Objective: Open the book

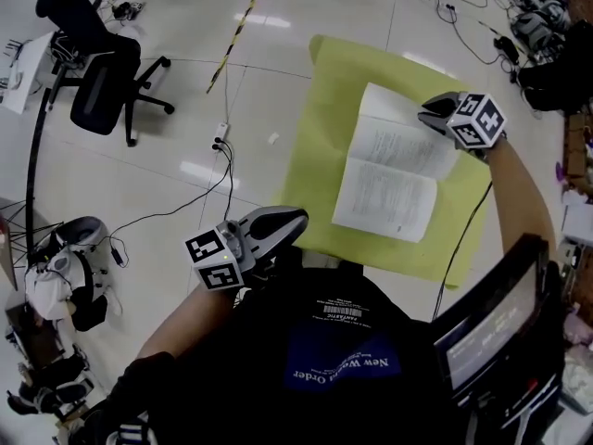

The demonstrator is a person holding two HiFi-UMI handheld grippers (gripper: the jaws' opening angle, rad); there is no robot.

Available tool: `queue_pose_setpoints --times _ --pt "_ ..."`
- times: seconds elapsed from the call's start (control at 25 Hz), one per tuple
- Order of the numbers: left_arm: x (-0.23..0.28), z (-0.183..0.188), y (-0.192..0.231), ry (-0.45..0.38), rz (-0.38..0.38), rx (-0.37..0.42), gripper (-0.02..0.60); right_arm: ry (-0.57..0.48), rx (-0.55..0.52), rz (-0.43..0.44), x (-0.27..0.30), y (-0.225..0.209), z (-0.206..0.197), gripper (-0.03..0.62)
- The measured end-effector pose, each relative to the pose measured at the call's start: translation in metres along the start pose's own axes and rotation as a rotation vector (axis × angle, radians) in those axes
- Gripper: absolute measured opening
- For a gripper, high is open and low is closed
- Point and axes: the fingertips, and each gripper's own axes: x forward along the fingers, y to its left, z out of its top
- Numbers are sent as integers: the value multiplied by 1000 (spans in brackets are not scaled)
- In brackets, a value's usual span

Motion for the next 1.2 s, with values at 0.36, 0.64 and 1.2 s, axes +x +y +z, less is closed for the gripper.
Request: queue_pose_setpoints --times 0.36,0.64,1.2 --pt "1 -2 22 18 41 -23 11 69 -12 -94 59 -48 -20 117" --pt "6 2 30 25 43 -31 11 43 -49 -218 63 -62 -23 179" --pt "16 21 4 8 -25 27 11 -175 -149 -88 0 77 36 212"
